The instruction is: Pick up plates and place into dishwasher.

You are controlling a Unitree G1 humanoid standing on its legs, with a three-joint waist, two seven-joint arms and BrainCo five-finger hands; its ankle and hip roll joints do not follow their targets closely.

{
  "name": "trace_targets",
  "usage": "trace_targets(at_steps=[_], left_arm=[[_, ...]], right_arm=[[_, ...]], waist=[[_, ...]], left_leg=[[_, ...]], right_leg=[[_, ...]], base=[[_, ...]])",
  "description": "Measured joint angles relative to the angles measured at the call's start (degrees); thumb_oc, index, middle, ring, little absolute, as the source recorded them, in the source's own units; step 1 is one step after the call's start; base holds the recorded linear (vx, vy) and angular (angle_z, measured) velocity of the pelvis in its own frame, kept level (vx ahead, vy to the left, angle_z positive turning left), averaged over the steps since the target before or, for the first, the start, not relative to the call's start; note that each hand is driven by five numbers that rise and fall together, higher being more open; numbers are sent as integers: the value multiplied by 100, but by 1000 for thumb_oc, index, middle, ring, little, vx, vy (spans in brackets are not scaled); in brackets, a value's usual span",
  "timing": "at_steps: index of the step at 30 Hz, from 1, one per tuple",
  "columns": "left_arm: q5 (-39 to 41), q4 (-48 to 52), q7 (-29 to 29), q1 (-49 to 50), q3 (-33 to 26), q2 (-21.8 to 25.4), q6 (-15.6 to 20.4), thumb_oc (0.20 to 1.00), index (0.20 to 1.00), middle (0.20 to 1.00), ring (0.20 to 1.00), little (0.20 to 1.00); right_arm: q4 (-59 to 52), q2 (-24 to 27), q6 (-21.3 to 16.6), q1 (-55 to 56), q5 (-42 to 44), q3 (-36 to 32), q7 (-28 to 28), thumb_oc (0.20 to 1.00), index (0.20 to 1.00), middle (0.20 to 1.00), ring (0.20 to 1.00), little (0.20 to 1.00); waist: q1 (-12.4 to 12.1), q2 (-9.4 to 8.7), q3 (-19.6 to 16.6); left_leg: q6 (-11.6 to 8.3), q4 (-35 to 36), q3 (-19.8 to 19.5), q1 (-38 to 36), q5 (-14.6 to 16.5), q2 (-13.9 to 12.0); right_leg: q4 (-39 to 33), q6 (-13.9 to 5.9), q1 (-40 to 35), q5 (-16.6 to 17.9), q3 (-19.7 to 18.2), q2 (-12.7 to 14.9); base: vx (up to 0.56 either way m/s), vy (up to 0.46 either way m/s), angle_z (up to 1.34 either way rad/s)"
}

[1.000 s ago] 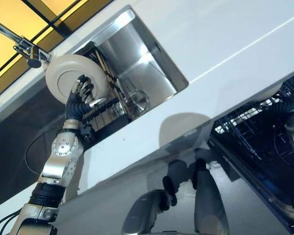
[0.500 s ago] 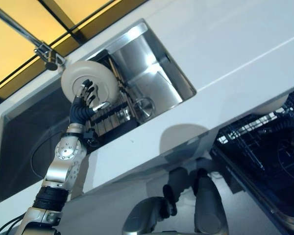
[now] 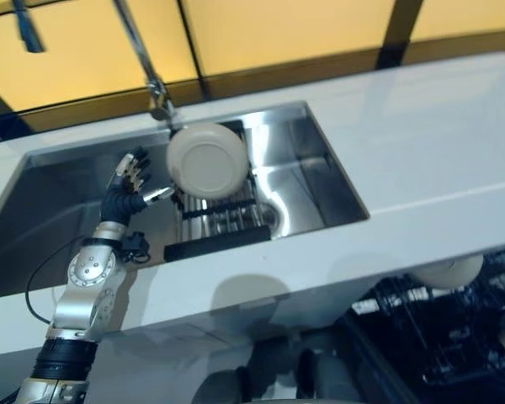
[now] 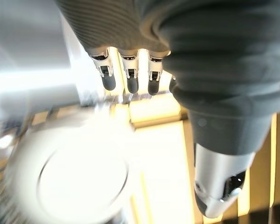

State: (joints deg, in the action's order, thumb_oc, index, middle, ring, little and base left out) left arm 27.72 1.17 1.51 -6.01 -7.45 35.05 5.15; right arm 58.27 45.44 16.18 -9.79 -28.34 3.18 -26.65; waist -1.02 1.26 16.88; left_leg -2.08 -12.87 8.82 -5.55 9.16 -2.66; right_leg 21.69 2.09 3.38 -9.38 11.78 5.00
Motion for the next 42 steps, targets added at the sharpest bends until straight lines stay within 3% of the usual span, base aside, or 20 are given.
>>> trace_targets(at_steps=[3, 12, 17, 19, 22, 26, 29, 32, 36, 39, 42], left_arm=[[0, 0, -108, 144, -158, 9, -71, 1000, 1000, 1000, 1000, 1000], [2, -16, -417, 230, -316, 297, -101, 1000, 1000, 1000, 1000, 1000], [7, -75, -467, 243, -542, 427, -84, 1000, 1000, 1000, 1000, 1000], [9, -79, -509, 244, -637, 459, -66, 1000, 1000, 1000, 1000, 1000], [18, -108, -506, 261, -693, 558, 33, 1000, 1000, 1000, 1000, 1000], [56, -180, -362, 623, -783, 668, 252, 1000, 1000, 1000, 1000, 1000], [56, -246, -341, 844, -784, 604, 372, 1000, 1000, 1000, 1000, 1000], [57, -249, -257, 1031, -804, 421, 522, 1000, 1000, 1000, 1000, 1000], [57, -251, -231, 1043, -808, -57, 701, 1000, 1000, 1000, 1000, 1000], [58, -282, -220, 1049, -819, -250, 785, 1000, 1000, 1000, 1000, 1000], [57, -292, -170, 1043, -831, -286, 804, 1000, 1000, 1000, 1000, 1000]], right_arm=[[132, -132, 44, 217, -36, 54, -108, 1000, 1000, 1000, 1000, 1000], [127, -389, 258, 624, 90, 150, -270, 1000, 1000, 1000, 1000, 1000], [-277, -434, 430, 1009, 727, -616, 108, 1000, 1000, 1000, 1000, 1000], [-482, -482, 576, 1182, 816, -966, 172, 1000, 1000, 1000, 1000, 1000], [-690, -474, 846, 1543, 961, -1457, 867, 1000, 1000, 1000, 1000, 1000], [-1981, -475, 1344, 2033, 1678, -2531, 2613, 1000, 1000, 1000, 1000, 1000], [-2548, -507, 1553, 2283, 1963, -3082, 3699, 1000, 1000, 1000, 1000, 1000], [-3124, -539, 1651, 2380, 2123, -3380, 4482, 1000, 1000, 1000, 1000, 1000], [-4244, -543, 1683, 2386, 2124, -3491, 4838, 1000, 1000, 1000, 1000, 1000], [-4708, -545, 1665, 2310, 2125, -3450, 4985, 1000, 1000, 1000, 1000, 1000], [-5097, -551, 1359, 2042, 2320, -3414, 5773, 1000, 1000, 1000, 1000, 1000]], waist=[[-11, -88, -311], [-168, -397, -668], [-151, -409, -677], [-140, -496, -738], [-126, -674, -892], [108, -768, -986], [238, -669, -990], [486, -439, -1004], [569, 23, -1103], [616, 227, -1236], [623, 305, -1265]], left_leg=[[-3, 122, -15, -130, 0, -46], [-11, 437, 8, -595, 9, -161], [-21, 441, 21, -594, 16, -160], [-23, 465, 29, -596, 18, -161], [-35, 504, 64, -591, 25, -138], [-12, 532, 253, -580, 39, -59], [97, 604, 387, -562, 50, 40], [179, 723, 403, -550, -1, 142], [223, 848, 469, -569, -32, 196], [222, 939, 352, -590, -33, 196], [215, 963, 346, -597, -37, 173]], right_leg=[[-225, -16, -208, 7, -25, -102], [-623, -3, -725, 15, -22, -306], [-691, -32, -760, 71, -29, -320], [-790, -43, -789, 122, -45, -337], [-930, -95, -806, 213, -114, -350], [-1012, -231, -706, 315, -340, -285], [-1044, -333, -614, 376, -562, -227], [-1123, -387, -581, 442, -669, -180], [-1208, -426, -505, 520, -819, -201], [-1277, -427, -512, 518, -819, -245], [-1300, -424, -516, 519, -820, -274]], base=[[50, 21, 22], [15, 26, 2], [-22, 33, -1], [-47, 67, -4], [-76, 79, -11], [-70, 141, -24], [-30, 139, -20], [-17, 125, -5], [-23, 77, -18], [5, 41, -2], [0, 0, 0]])
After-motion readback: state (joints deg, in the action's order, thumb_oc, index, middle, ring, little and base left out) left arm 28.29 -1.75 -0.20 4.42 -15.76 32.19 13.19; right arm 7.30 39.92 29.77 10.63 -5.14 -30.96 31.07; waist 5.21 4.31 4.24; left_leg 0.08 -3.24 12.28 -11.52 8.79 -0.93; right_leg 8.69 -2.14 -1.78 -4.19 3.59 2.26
